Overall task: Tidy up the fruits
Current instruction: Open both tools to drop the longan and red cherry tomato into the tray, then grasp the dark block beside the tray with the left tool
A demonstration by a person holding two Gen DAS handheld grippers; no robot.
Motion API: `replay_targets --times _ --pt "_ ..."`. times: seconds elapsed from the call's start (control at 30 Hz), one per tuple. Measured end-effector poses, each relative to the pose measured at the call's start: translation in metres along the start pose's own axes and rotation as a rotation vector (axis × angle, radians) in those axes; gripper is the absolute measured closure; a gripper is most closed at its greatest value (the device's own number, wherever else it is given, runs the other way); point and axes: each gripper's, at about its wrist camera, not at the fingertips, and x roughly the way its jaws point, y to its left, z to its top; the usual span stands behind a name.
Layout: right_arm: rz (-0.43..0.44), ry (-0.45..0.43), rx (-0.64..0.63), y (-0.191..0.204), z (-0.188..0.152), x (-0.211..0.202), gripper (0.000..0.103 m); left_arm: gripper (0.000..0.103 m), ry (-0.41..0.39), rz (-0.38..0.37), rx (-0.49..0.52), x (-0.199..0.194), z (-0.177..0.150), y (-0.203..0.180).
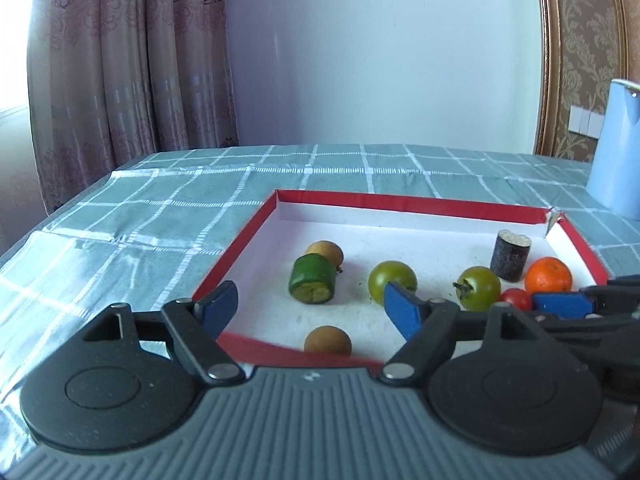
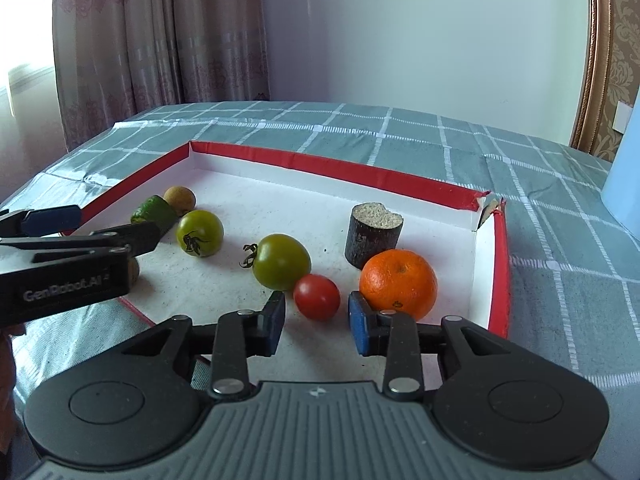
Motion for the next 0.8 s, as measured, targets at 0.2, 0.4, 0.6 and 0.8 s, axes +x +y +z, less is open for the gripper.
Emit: replay_targets --times 0.2,0.4,0.6,0.8 --pt "0.007 -0.033 0.025 -0.003 -0.004 -0.016 0.057 0.022 -0.016 -0.071 -0.030 -0.022 -0.011 0.012" --pt "-0.007 -0.120 0.063 -0.013 -0.012 -0.047 0.040 0.018 -0.037 -0.161 0.036 -0.039 -0.021 0.004" --pt "-0.026 -0.165 0.038 -0.013 -0.021 -0.065 0.040 0.014 -0.037 -0.222 0.110 -0.047 -0.030 -0.007" --pt "-0.012 -0.139 0.074 -0.019 -0.034 -0.068 0.040 0.011 -0.027 -0.255 0.152 -0.049 -0.035 -0.014"
